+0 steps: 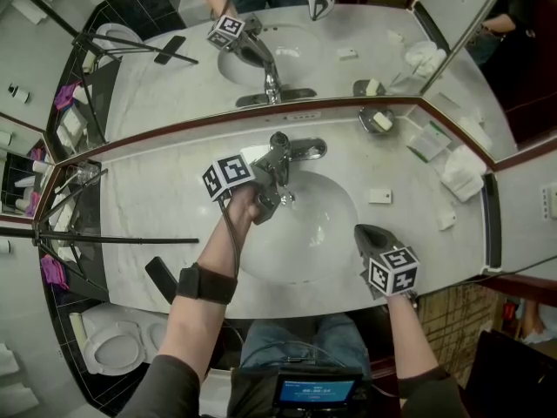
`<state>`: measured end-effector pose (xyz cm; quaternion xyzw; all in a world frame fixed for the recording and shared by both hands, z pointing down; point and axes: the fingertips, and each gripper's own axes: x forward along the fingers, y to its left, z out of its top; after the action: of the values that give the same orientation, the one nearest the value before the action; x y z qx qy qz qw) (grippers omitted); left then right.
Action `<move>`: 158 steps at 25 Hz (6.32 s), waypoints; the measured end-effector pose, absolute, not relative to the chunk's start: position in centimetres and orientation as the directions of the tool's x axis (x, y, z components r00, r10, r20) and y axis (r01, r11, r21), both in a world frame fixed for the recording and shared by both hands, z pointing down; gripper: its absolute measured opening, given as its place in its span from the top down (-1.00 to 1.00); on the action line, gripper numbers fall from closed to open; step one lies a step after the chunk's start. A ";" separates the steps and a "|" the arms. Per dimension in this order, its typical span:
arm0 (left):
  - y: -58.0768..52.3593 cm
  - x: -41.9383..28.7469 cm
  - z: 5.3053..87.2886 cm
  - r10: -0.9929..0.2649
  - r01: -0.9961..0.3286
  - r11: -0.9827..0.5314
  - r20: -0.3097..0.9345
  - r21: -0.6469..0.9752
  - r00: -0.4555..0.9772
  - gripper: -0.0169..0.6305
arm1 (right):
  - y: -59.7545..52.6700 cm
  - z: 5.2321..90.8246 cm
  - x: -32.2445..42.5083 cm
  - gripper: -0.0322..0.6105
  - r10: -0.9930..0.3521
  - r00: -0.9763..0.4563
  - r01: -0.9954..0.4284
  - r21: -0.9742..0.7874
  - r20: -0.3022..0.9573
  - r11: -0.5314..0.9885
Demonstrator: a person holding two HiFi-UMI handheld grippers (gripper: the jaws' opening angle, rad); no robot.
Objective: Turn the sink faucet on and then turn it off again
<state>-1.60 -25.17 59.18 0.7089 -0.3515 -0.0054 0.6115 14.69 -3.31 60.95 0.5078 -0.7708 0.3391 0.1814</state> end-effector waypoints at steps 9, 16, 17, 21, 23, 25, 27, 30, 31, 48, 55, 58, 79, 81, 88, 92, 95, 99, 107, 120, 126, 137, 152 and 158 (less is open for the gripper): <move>-26.3 -1.4 58.7 -0.487 -0.503 0.036 0.455 0.863 0.746 0.54 | -3.8 60.7 14.5 0.84 -0.663 -0.418 -0.906 -0.340 0.621 0.253; -26.2 -1.4 58.8 -0.457 -0.517 0.054 0.482 0.854 0.748 0.54 | -4.3 60.4 14.3 0.84 -0.671 -0.418 -0.906 -0.341 0.613 0.253; -26.2 -1.4 58.8 -0.459 -0.514 0.055 0.479 0.856 0.749 0.54 | -4.3 60.4 14.4 0.84 -0.672 -0.417 -0.906 -0.340 0.612 0.252; -26.3 -1.3 58.8 -0.467 -0.501 0.063 0.469 0.863 0.750 0.54 | -4.3 60.3 14.8 0.84 -0.672 -0.413 -0.908 -0.335 0.615 0.251; -26.3 -1.4 58.8 -0.474 -0.502 0.061 0.468 0.863 0.746 0.54 | -4.3 60.3 14.9 0.84 -0.672 -0.409 -0.910 -0.331 0.618 0.250; -26.0 -1.7 58.8 -0.477 -0.522 0.041 0.476 0.852 0.739 0.54 | -4.2 60.1 15.0 0.84 -0.673 -0.406 -0.912 -0.326 0.619 0.249; -25.4 -2.2 58.5 -0.474 -0.560 -0.002 0.492 0.829 0.730 0.55 | -4.2 59.6 15.2 0.84 -0.673 -0.405 -0.912 -0.322 0.618 0.253; -24.4 -3.3 57.0 -0.477 -0.612 -0.070 0.512 0.788 0.714 0.60 | -4.2 58.6 15.5 0.84 -0.678 -0.410 -0.911 -0.315 0.610 0.268; -24.0 -3.8 56.4 -0.480 -0.628 -0.089 0.519 0.773 0.707 0.63 | -4.2 58.2 15.5 0.84 -0.680 -0.412 -0.910 -0.312 0.606 0.273; -10.6 -13.0 44.8 -0.688 -0.803 -0.468 0.419 0.368 0.593 0.94 | -3.5 50.9 12.1 0.84 -0.709 -0.488 -0.873 -0.280 0.509 0.400; -5.9 -16.0 45.7 -0.716 -0.842 -0.489 0.445 0.229 0.537 0.95 | -2.3 50.5 11.9 0.84 -0.713 -0.483 -0.875 -0.276 0.509 0.397; -5.3 -17.0 46.0 -0.725 -0.847 -0.479 0.441 0.228 0.529 0.95 | -2.0 50.8 12.1 0.84 -0.715 -0.475 -0.880 -0.275 0.513 0.387; -6.8 -15.3 47.6 -0.719 -0.845 -0.464 0.444 0.265 0.534 0.95 | -3.2 52.7 12.6 0.84 -0.709 -0.447 -0.892 -0.212 0.545 0.400; -7.0 -15.0 47.7 -0.713 -0.842 -0.474 0.449 0.258 0.539 0.95 | -4.1 52.6 12.0 0.84 -0.709 -0.448 -0.887 -0.171 0.545 0.429; -8.0 -14.9 49.1 -0.705 -0.839 -0.484 0.457 0.249 0.542 0.95 | -9.1 52.1 9.2 0.65 -0.690 -0.462 -0.832 -0.002 0.557 0.555; -8.1 -15.1 49.8 -0.701 -0.839 -0.479 0.462 0.259 0.543 0.95 | -11.9 51.8 6.4 0.45 -0.661 -0.482 -0.768 0.085 0.575 0.634; -8.1 -15.0 50.2 -0.688 -0.834 -0.485 0.474 0.263 0.550 0.95 | -14.3 52.8 4.9 0.34 -0.647 -0.479 -0.708 0.175 0.593 0.684; -8.3 -14.8 51.0 -0.681 -0.833 -0.483 0.483 0.269 0.551 0.95 | -17.5 54.6 3.2 0.26 -0.632 -0.477 -0.615 0.282 0.610 0.737; -8.3 -15.0 52.1 -0.668 -0.836 -0.477 0.507 0.271 0.545 0.95 | -21.3 57.8 -0.6 0.21 -0.580 -0.482 -0.377 0.441 0.657 0.814; -7.6 -16.9 54.8 -0.683 -0.862 -0.404 0.526 0.306 0.507 0.95 | -22.5 59.9 -3.5 0.32 -0.565 -0.496 -0.020 0.642 0.660 0.767; -7.2 -16.9 55.8 -0.678 -0.865 -0.387 0.537 0.320 0.502 0.95 | -22.2 60.2 -3.5 0.37 -0.569 -0.486 0.052 0.672 0.663 0.739; -7.6 -16.6 56.0 -0.675 -0.863 -0.385 0.538 0.327 0.505 0.95 | -20.0 62.4 -3.5 0.38 -0.566 -0.477 0.131 0.692 0.672 0.710; -7.1 -17.6 56.2 -0.683 -0.872 -0.361 0.542 0.332 0.489 0.95 | -19.8 62.8 -3.7 0.49 -0.578 -0.453 0.116 0.688 0.679 0.717; -7.2 -18.6 55.2 -0.705 -0.882 -0.343 0.532 0.323 0.469 0.95 | -18.7 61.6 -3.5 0.48 -0.585 -0.453 0.004 0.657 0.673 0.754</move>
<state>-18.62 -7.22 55.19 0.8054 -0.4927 0.1509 0.2929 -3.45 -18.73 61.63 0.1819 -0.7977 -0.3001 0.4905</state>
